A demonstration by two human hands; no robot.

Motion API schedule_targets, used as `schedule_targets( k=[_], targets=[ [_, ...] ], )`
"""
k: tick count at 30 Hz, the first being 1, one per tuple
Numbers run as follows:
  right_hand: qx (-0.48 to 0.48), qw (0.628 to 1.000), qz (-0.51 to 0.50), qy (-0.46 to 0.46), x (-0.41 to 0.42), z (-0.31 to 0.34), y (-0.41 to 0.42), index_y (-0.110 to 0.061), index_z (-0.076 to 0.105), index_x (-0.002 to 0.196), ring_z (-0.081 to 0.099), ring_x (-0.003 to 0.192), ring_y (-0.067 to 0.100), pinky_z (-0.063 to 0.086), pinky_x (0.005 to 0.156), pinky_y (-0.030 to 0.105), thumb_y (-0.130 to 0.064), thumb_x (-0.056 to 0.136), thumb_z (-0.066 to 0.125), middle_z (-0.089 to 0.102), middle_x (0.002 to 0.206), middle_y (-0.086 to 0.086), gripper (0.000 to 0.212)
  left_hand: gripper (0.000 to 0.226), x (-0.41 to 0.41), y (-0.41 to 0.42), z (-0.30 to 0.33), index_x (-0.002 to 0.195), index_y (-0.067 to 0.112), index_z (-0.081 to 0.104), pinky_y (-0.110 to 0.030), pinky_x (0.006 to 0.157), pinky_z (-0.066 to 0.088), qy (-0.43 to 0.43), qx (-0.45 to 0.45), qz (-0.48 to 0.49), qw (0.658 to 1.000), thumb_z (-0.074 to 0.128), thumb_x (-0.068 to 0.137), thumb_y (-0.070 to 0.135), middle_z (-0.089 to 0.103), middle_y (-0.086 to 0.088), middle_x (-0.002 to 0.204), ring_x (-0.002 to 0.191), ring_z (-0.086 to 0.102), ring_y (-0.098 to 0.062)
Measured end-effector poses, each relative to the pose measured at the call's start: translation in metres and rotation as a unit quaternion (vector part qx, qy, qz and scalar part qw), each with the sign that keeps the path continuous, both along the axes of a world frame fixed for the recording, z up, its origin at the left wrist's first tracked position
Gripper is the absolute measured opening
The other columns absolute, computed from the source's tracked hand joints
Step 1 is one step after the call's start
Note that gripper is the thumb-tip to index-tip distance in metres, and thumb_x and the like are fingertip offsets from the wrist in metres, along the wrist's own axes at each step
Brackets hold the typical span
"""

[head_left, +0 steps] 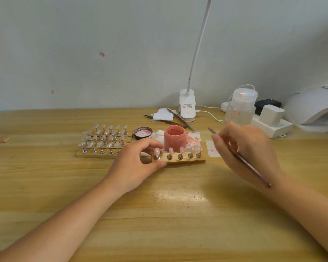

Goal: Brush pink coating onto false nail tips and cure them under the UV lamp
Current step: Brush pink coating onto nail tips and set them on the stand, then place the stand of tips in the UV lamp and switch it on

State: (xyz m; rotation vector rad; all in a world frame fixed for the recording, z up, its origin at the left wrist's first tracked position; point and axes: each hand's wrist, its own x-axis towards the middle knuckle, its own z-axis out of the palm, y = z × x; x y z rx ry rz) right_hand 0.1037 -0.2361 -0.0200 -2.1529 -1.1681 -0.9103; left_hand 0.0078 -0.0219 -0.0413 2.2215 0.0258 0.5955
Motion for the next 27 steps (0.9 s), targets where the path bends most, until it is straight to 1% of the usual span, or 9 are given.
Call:
schedule_targets(
  k=[3,7,9,12,16,19,22,25,27],
  targets=[
    [-0.118,0.991,-0.029,-0.056,0.003,-0.005,-0.009,-0.014,0.061,0.070,0.053,0.044,0.016,0.045,0.058,0.026,-0.030,0.086,0.061,0.059,0.053,-0.003,0.023,0.036,0.000,0.000,-0.001,0.083,0.039,0.058,0.002,0.063,0.032,-0.001,-0.004,-0.003,1.000,0.077,0.069,0.012,0.060,0.019,0.071,0.078,0.054,0.012],
    [-0.185,0.980,-0.051,-0.056,0.003,-0.010,-0.011,-0.011,0.066,0.073,0.059,0.048,0.022,0.050,0.058,0.033,-0.007,0.065,0.080,0.064,0.057,0.001,0.017,0.036,0.000,0.000,-0.001,0.084,0.040,0.058,0.002,0.062,0.031,0.002,0.001,-0.001,1.000,0.077,0.069,0.013,0.061,0.014,0.076,0.079,0.054,0.012],
    [-0.237,0.967,-0.080,-0.042,0.005,-0.009,-0.010,-0.014,0.068,0.085,0.063,0.064,0.023,0.046,0.067,0.034,-0.002,0.070,0.075,0.070,0.071,0.001,0.020,0.036,-0.001,0.000,-0.001,0.083,0.041,0.058,0.002,0.062,0.031,0.003,0.001,0.000,1.000,0.077,0.069,0.014,0.062,0.014,0.078,0.080,0.054,0.012],
    [-0.298,0.949,-0.093,-0.032,0.008,-0.012,-0.010,-0.029,0.056,0.116,0.055,0.102,0.015,0.029,0.085,0.029,-0.016,0.094,0.046,0.064,0.109,-0.011,0.027,0.036,-0.001,0.000,-0.001,0.084,0.041,0.057,0.002,0.062,0.031,0.005,0.000,-0.001,1.000,0.077,0.069,0.014,0.062,0.015,0.078,0.081,0.054,0.011],
    [-0.325,0.942,-0.083,-0.001,0.006,-0.010,-0.009,-0.035,0.051,0.124,0.051,0.109,0.011,0.029,0.089,0.026,-0.027,0.098,0.037,0.060,0.118,-0.015,0.031,0.034,-0.001,0.001,-0.002,0.087,0.041,0.057,0.001,0.063,0.030,0.017,0.003,0.006,1.000,0.077,0.069,0.020,0.058,0.026,0.074,0.086,0.056,0.008],
    [-0.318,0.945,-0.076,-0.011,0.006,-0.008,-0.010,-0.031,0.053,0.127,0.057,0.104,0.014,0.037,0.089,0.030,-0.021,0.096,0.046,0.064,0.114,-0.010,0.033,0.034,-0.001,0.001,-0.003,0.090,0.040,0.057,0.001,0.064,0.031,0.016,0.001,0.011,1.000,0.077,0.069,0.022,0.059,0.028,0.078,0.089,0.057,0.007],
    [-0.261,0.963,-0.055,-0.040,0.004,-0.002,-0.019,-0.015,0.071,0.100,0.066,0.068,0.024,0.053,0.064,0.038,-0.004,0.073,0.074,0.073,0.079,0.003,0.029,0.037,-0.002,0.000,-0.002,0.092,0.041,0.057,-0.001,0.066,0.035,0.005,-0.003,0.017,1.000,0.077,0.068,0.021,0.062,0.022,0.084,0.090,0.056,0.009],
    [-0.190,0.979,-0.027,-0.064,0.009,0.007,-0.038,-0.010,0.073,0.083,0.062,0.052,0.022,0.050,0.051,0.030,0.000,0.063,0.077,0.068,0.064,0.002,0.023,0.039,-0.005,-0.003,0.001,0.091,0.039,0.057,-0.001,0.064,0.036,-0.010,-0.013,0.020,1.000,0.078,0.067,0.016,0.067,0.010,0.083,0.086,0.057,0.010],
    [-0.152,0.988,-0.020,-0.024,0.012,0.013,-0.054,-0.013,0.073,0.079,0.054,0.048,0.013,0.043,0.046,0.021,-0.002,0.067,0.075,0.061,0.061,-0.012,0.016,0.039,-0.008,-0.008,0.007,0.091,0.038,0.058,-0.001,0.065,0.035,-0.025,-0.020,0.017,0.999,0.078,0.066,0.016,0.068,0.004,0.083,0.085,0.057,0.011]
  ],
)
